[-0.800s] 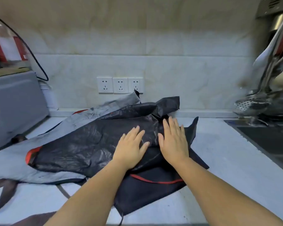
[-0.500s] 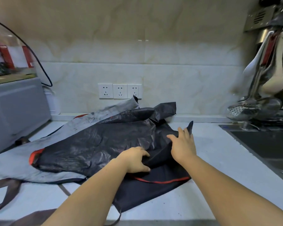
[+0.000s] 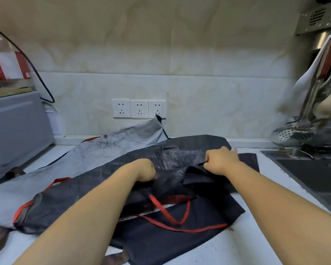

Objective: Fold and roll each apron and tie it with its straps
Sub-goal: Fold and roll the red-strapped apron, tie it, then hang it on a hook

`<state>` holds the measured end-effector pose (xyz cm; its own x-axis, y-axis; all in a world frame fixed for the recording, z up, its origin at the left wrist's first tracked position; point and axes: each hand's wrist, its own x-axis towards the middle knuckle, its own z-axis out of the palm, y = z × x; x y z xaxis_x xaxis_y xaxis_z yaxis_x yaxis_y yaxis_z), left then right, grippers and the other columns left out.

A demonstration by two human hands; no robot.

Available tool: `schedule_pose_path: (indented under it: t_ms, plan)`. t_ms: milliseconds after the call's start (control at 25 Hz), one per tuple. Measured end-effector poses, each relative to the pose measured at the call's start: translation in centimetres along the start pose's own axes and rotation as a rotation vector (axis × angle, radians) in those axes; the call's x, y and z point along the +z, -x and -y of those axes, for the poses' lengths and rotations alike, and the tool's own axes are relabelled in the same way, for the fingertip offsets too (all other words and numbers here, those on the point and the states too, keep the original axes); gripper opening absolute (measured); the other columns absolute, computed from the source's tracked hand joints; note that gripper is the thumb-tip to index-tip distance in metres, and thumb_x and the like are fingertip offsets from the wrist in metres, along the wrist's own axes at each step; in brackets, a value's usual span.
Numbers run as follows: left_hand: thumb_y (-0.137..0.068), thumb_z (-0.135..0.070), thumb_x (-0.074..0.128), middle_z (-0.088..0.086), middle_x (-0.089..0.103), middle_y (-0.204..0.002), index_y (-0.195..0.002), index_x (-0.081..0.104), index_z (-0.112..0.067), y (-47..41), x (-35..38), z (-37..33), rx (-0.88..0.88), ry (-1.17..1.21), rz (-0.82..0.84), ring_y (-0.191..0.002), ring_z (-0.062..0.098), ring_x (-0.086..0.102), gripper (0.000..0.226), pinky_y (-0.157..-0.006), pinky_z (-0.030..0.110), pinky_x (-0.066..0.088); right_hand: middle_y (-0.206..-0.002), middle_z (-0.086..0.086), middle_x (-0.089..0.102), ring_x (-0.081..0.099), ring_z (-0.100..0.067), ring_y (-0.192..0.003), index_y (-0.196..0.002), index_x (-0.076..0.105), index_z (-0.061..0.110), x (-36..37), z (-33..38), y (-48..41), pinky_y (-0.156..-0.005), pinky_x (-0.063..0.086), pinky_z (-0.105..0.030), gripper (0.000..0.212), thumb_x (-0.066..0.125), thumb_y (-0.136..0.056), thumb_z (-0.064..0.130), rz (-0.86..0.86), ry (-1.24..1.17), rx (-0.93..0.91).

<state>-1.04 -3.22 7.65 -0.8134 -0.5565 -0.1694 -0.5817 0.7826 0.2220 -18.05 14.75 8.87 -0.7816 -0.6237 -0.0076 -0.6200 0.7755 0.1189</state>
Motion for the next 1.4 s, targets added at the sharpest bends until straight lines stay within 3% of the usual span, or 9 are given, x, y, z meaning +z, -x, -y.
schedule_pose_path:
  t_ms: [80,160,320,440,600,840,1040,1160,1400]
  plan:
    - [-0.096,-0.037,0.049,0.006,0.056,-0.128,-0.126,0.052,-0.018,-0.3,2.4,-0.5,-0.022,-0.178,-0.315,-0.119,0.029,0.051,0.035,-0.093,0.04,0.042,-0.139,-0.006,0.044,0.032,-0.031,-0.133,-0.134,0.043,0.029,2.5,-0.3,-0.9,-0.11,0.012,-0.064,0.04,0.042,-0.096,0.04,0.034,0.053,0.072]
    - [-0.098,-0.048,0.041,0.003,0.056,-0.127,-0.126,0.052,-0.024,-0.4,4.8,-2.4,0.13,-0.131,-0.416,-0.119,0.028,0.051,0.039,-0.094,0.041,0.043,-0.143,-0.007,0.041,0.032,-0.031,-0.133,-0.139,0.039,0.027,4.7,-0.8,-1.1,-0.111,0.014,-0.063,0.041,0.031,-0.101,0.04,-0.048,-0.07,0.16]
    - [-0.073,-0.084,0.048,-0.004,0.043,-0.143,-0.14,0.043,-0.035,-1.1,6.8,-5.9,0.266,0.21,0.068,-0.131,0.022,0.043,0.083,-0.108,0.045,0.037,-0.129,-0.008,0.053,0.044,-0.03,-0.121,-0.132,0.048,0.022,5.9,-2.7,-0.8,-0.103,0.032,-0.047,0.041,0.024,-0.101,0.035,-0.173,-0.327,0.307]
    - [-0.056,-0.081,0.066,-0.006,0.027,-0.153,-0.149,0.025,-0.04,-1.8,7.3,-6.7,0.35,0.121,0.256,-0.142,0.024,0.027,0.109,-0.115,0.048,0.028,-0.132,-0.01,0.051,0.046,-0.032,-0.121,-0.133,0.047,0.018,6.6,-5.4,-0.8,-0.097,0.035,-0.041,0.041,0.028,-0.1,0.034,-0.105,-0.452,0.399]
    - [-0.068,-0.073,0.069,-0.003,0.03,-0.152,-0.149,0.028,-0.036,-2.3,7.7,-8.0,0.389,0.111,0.284,-0.14,0.025,0.028,0.098,-0.115,0.045,0.029,-0.129,-0.012,0.055,0.051,-0.034,-0.116,-0.125,0.052,0.012,8.0,-8.1,-0.5,-0.089,0.041,-0.037,0.043,0.035,-0.098,0.041,0.023,-0.446,0.447]
    - [-0.087,-0.077,0.033,-0.001,0.026,-0.159,-0.152,0.023,-0.036,-2.5,9.6,-7.4,0.306,0.118,0.187,-0.145,0.028,0.021,0.078,-0.118,0.045,0.023,-0.116,-0.01,0.06,0.056,-0.028,-0.099,-0.101,0.055,0.013,9.5,-9.1,-0.1,-0.079,0.044,-0.031,0.023,0.046,-0.094,0.033,0.177,-0.441,0.527]
    - [-0.092,-0.071,0.026,0.005,0.03,-0.157,-0.153,0.023,-0.032,-2.9,9.6,-7.1,0.239,0.118,0.154,-0.145,0.03,0.022,0.072,-0.118,0.044,0.021,-0.107,-0.008,0.059,0.057,-0.029,-0.101,-0.101,0.056,0.009,8.6,-8.6,0.0,-0.094,0.048,-0.036,0.033,0.05,-0.093,0.041,0.238,-0.548,0.55]
    - [-0.094,-0.069,0.023,0.007,0.028,-0.158,-0.154,0.02,-0.034,-3.1,9.5,-7.4,0.227,0.102,0.177,-0.145,0.032,0.02,0.069,-0.118,0.045,0.02,-0.08,-0.006,0.053,0.054,-0.023,-0.074,-0.087,0.055,0.008,8.0,-9.1,0.2,-0.072,0.047,-0.029,0.016,0.052,-0.092,0.023,0.239,-0.481,0.548]
    - [-0.091,-0.073,0.029,0.005,0.012,-0.163,-0.155,0.015,-0.032,-2.4,9.8,-8.9,0.234,-0.002,0.206,-0.149,0.03,0.009,0.077,-0.12,0.045,0.015,-0.077,-0.002,0.053,0.054,-0.02,-0.071,-0.075,0.053,0.014,6.3,-12.4,2.8,-0.067,0.042,-0.027,0.018,0.048,-0.091,0.02,0.337,-0.242,0.633]
